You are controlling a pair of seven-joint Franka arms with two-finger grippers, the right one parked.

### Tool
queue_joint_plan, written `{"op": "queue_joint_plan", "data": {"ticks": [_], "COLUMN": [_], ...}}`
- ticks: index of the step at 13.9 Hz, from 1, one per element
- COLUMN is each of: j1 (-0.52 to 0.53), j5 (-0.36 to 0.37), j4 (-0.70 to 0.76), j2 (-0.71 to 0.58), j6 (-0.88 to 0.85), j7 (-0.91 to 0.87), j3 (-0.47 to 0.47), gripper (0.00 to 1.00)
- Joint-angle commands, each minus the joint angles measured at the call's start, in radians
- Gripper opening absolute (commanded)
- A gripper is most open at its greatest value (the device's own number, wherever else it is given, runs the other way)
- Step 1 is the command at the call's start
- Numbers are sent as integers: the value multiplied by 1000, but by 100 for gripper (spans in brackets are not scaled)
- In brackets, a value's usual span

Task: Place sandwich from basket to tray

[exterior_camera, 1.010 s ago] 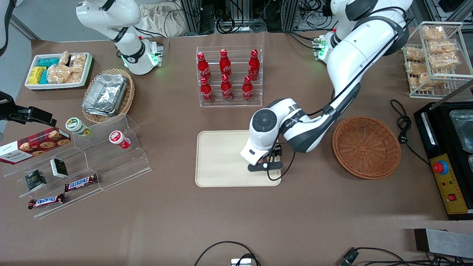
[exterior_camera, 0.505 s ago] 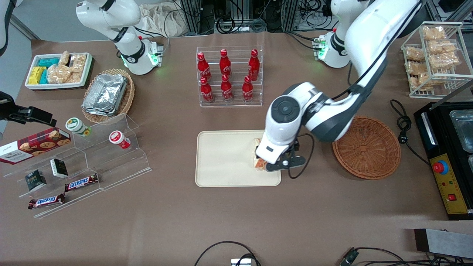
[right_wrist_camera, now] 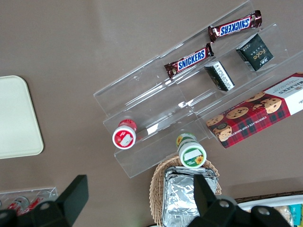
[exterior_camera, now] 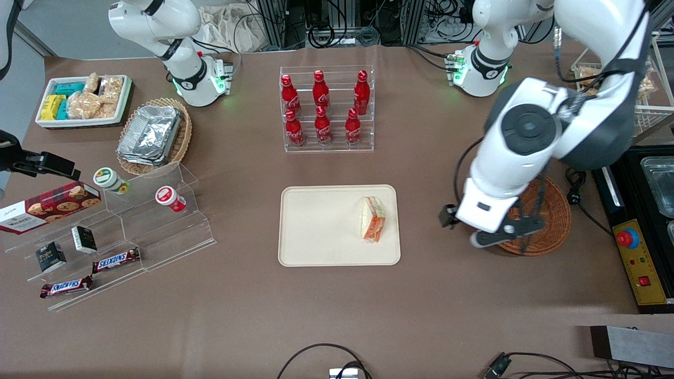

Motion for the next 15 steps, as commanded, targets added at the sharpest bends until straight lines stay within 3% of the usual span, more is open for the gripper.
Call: {"op": "queue_joint_plan", "data": {"ticks": [1,8,9,12,15], "j1": [44,96,86,-46,-130], "j5": [-28,-50,-92,-276,-335], "j4": [-17,-20,-29,-75,-104], "j2": [-36,-77,-108,-234,-306], "j6": [-12,-39,-38,-35,-62], "j7": [33,140,209,430,608], "j3": [-2,19,69,360,536], "gripper": [100,100,100,100,100]}}
